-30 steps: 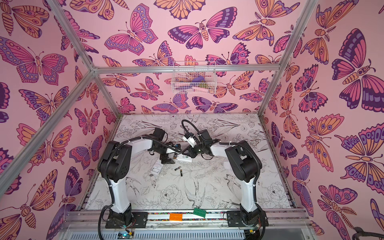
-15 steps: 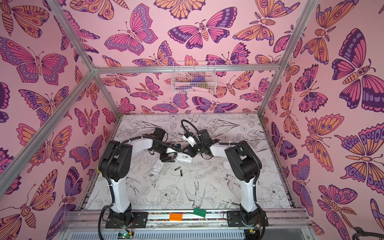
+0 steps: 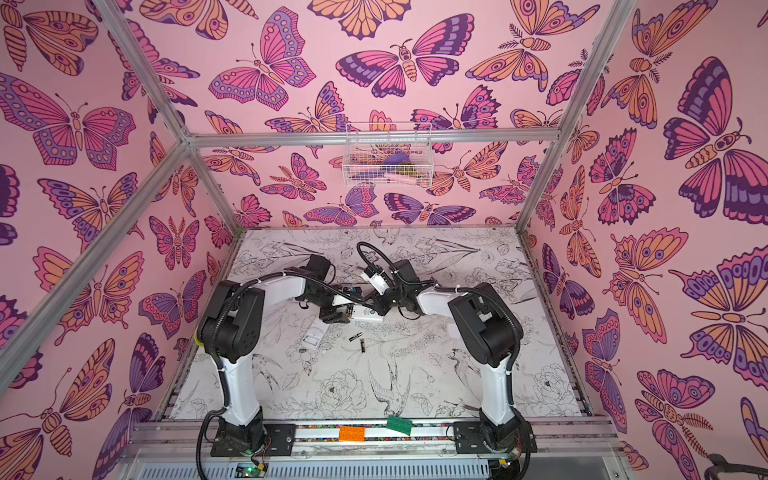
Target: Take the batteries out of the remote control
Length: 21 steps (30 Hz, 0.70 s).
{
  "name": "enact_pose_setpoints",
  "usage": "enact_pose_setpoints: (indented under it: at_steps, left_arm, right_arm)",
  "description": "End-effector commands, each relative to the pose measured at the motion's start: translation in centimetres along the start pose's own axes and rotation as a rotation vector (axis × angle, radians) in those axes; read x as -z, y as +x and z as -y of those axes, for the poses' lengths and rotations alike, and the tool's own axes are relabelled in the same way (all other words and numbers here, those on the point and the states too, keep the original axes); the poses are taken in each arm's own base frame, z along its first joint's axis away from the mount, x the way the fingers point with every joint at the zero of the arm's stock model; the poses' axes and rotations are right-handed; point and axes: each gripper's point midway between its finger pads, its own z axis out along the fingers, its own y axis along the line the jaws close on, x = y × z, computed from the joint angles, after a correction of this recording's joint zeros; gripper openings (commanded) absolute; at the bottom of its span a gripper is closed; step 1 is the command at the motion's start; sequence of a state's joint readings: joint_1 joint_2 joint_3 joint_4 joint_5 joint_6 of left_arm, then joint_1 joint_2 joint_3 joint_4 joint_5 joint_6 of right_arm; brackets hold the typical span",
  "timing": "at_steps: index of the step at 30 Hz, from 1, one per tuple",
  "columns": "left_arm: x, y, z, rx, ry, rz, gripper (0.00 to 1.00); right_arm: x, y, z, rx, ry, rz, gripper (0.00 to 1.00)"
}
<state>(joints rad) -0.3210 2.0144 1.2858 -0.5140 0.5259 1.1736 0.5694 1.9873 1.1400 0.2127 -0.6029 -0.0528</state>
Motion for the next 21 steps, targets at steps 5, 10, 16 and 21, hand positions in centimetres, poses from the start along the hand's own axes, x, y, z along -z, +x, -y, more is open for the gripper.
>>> enact_pose_setpoints:
  at_steps: [5,10,16,21]
  left_arm:
    - [-1.9,3.8,1.9,0.043,0.075,-0.124,0.62]
    - [-1.8,3.8,1.8,0.047,0.073,-0.120,0.59]
    - [-1.7,3.7,1.9,0.045,0.075,-0.115,0.59]
    - [-1.7,3.7,1.9,0.044,0.074,-0.116,0.59]
  right_arm:
    - [-0.5,2.5,-0.2,-0.001,0.043,-0.069,0.00]
    - [-0.6,3.6,-2.2,-0.076,-0.128,-0.111,0.00]
    - [0.7,1.3,-3.0,-0.212,-0.318,-0.042,0.00]
    - [1.6,-0.7,-2.0,-0.247,-0.259,-0.006,0.00]
